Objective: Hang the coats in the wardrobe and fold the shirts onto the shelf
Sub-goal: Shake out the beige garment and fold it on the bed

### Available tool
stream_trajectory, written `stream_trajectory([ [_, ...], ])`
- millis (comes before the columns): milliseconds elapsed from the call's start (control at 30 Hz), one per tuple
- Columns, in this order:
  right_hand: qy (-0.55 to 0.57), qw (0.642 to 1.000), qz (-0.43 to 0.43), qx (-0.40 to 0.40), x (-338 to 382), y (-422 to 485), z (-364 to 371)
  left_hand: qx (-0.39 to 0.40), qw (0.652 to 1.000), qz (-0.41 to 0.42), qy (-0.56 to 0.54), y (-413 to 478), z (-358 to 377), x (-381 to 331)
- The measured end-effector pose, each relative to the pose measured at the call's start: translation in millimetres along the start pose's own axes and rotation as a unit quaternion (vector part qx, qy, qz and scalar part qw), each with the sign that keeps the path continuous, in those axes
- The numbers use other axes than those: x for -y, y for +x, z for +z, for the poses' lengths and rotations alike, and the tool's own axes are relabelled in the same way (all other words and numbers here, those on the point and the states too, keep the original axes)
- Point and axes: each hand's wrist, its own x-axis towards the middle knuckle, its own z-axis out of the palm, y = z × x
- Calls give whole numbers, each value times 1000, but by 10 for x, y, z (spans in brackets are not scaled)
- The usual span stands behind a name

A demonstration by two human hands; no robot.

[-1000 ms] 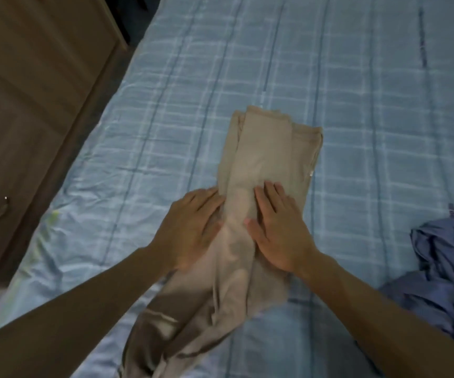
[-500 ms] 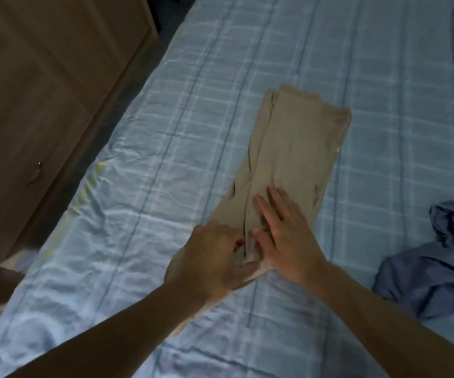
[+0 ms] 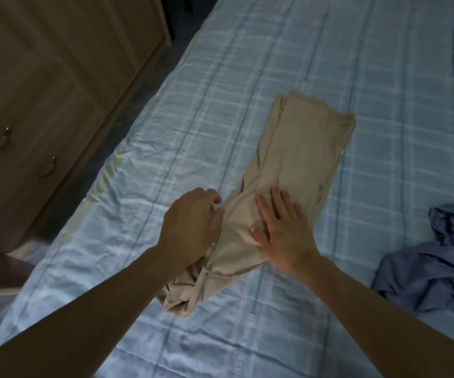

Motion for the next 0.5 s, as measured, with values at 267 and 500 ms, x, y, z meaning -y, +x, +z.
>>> stream_trajectory([
  [267,-17,996,-79,-34,266,-238,115,183,928,227,231,-498,61,276],
  [500,-40,981,-188,36,602,-558,395,128,958,222,126,-732,-204,740],
])
